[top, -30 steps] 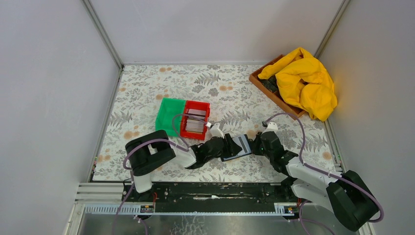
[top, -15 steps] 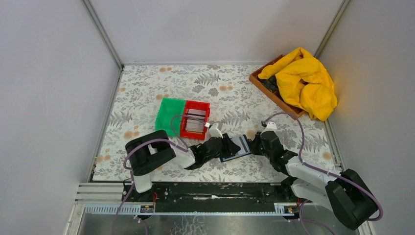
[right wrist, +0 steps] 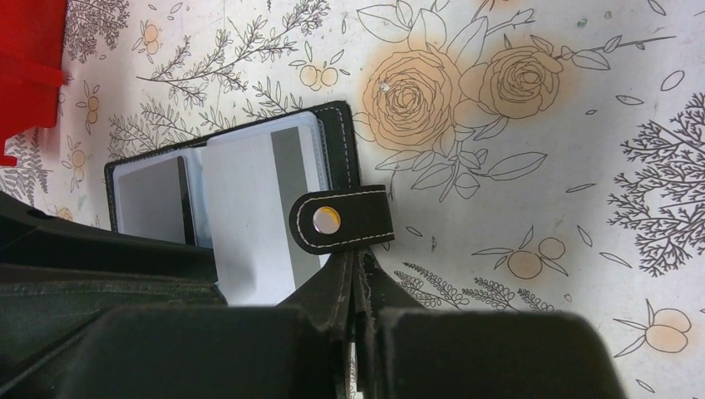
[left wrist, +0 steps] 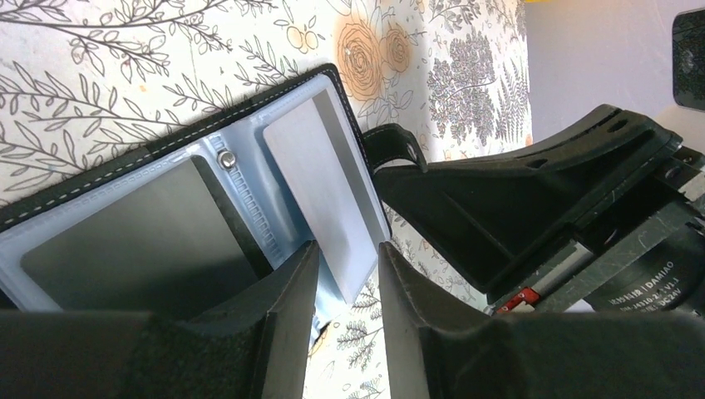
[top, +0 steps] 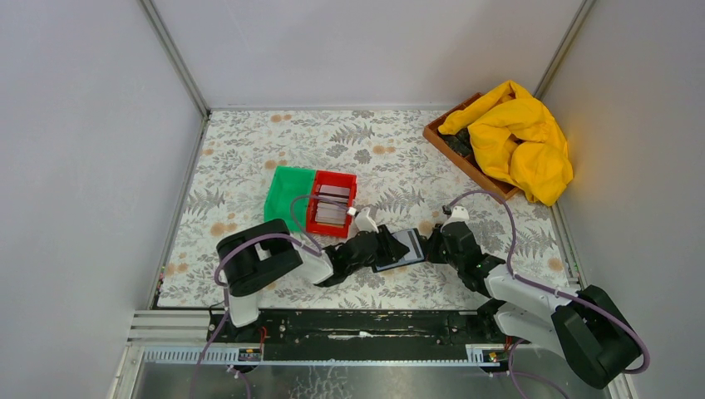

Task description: Take the credit cards out of the card holder

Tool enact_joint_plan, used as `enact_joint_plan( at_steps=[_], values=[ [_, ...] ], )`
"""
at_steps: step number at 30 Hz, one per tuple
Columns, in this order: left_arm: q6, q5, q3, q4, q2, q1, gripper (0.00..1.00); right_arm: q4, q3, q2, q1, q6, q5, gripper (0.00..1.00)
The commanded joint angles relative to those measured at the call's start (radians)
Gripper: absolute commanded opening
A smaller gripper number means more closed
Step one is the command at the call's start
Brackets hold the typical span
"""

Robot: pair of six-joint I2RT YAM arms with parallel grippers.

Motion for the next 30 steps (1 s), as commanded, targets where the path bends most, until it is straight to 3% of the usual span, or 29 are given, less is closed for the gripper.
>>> enact_joint_plan(
  at_steps=[1, 17, 30],
  values=[
    [-0.011, -0.022, 0.037, 0.088, 0.026, 0.008, 0.39, 0.013, 0.025, 0.014, -0.002, -0.015, -0.057, 0.0],
    [-0.048, -0.016, 0.024, 0.209, 0.045, 0.012, 0.4, 0.025, 0.022, 0.018, -0.002, -0.021, -0.074, 0.0],
    [-0.021, 0.045, 0.099, 0.138, 0.09, 0.011, 0.4, 0.028, 0.022, 0.022, -0.002, -0.022, -0.077, 0.0]
  ],
)
